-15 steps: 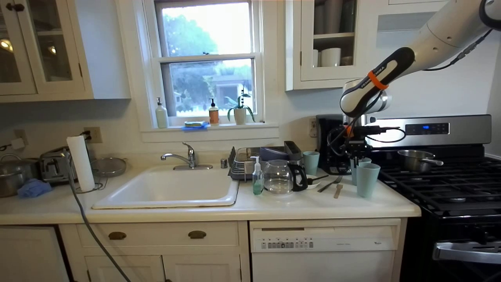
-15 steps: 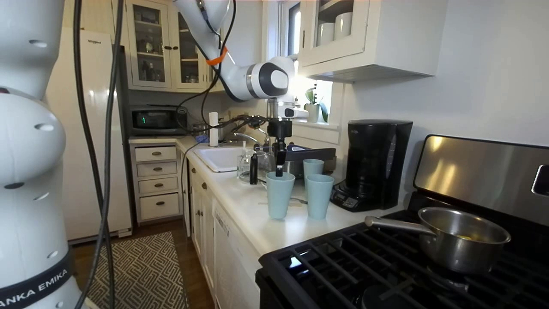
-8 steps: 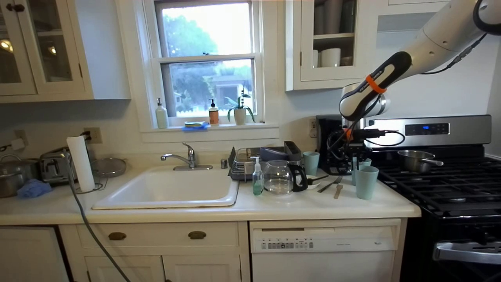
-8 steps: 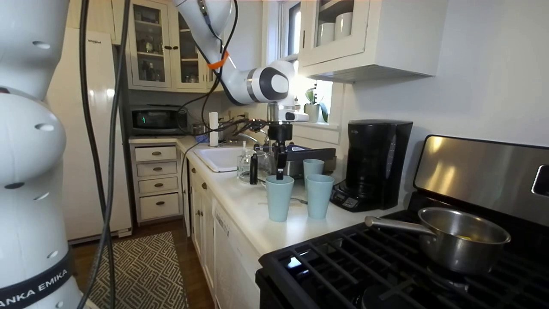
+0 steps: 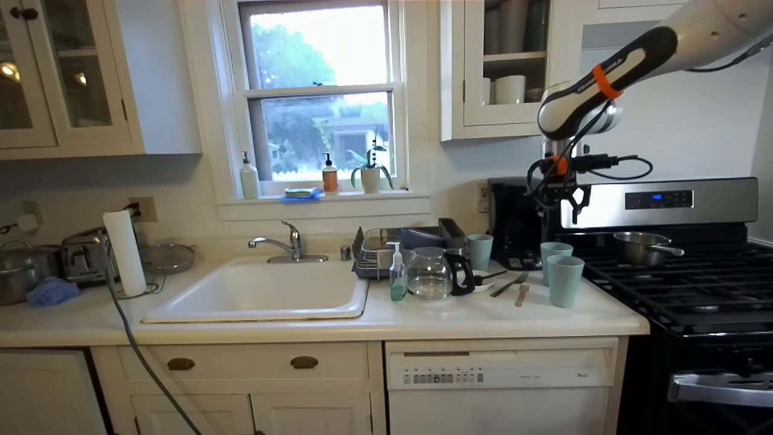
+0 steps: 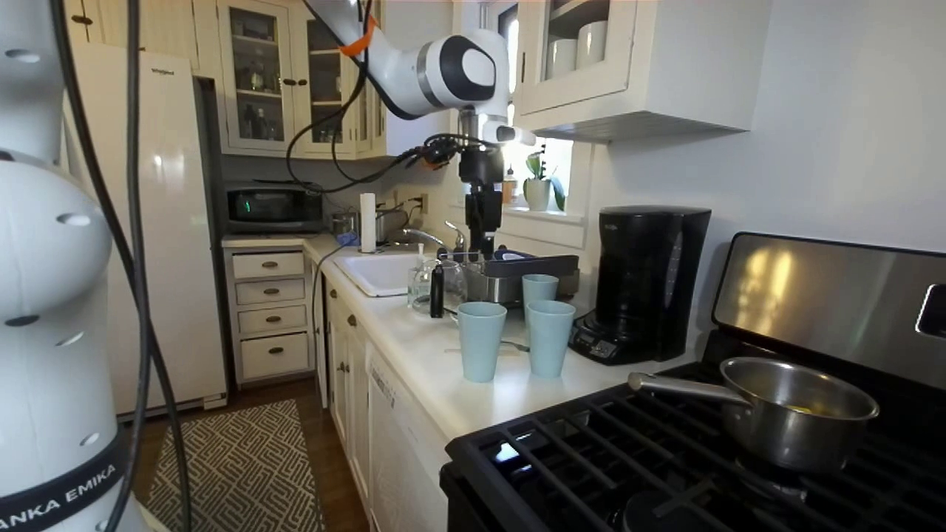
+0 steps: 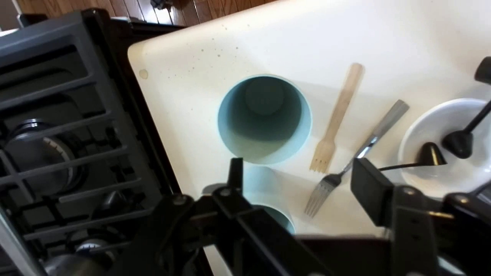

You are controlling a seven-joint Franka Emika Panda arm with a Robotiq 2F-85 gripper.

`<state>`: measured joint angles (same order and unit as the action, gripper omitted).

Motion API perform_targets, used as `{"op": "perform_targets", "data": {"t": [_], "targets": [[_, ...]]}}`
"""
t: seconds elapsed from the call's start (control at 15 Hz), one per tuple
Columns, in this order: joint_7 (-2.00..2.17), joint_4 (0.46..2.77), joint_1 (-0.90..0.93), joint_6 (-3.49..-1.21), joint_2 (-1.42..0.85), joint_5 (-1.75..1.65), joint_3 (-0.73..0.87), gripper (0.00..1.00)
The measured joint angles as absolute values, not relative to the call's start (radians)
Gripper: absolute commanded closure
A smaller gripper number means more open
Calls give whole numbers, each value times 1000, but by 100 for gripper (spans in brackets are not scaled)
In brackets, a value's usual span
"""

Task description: Pick up the grey cup closer to the edge and pour its contents onto the white plate

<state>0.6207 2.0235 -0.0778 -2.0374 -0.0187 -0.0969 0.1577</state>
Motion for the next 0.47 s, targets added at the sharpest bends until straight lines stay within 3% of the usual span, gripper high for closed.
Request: {"op": "perform_targets", "data": {"t": [0.47], "targets": [[344, 2097, -88, -2033, 215, -81, 153, 0]]}}
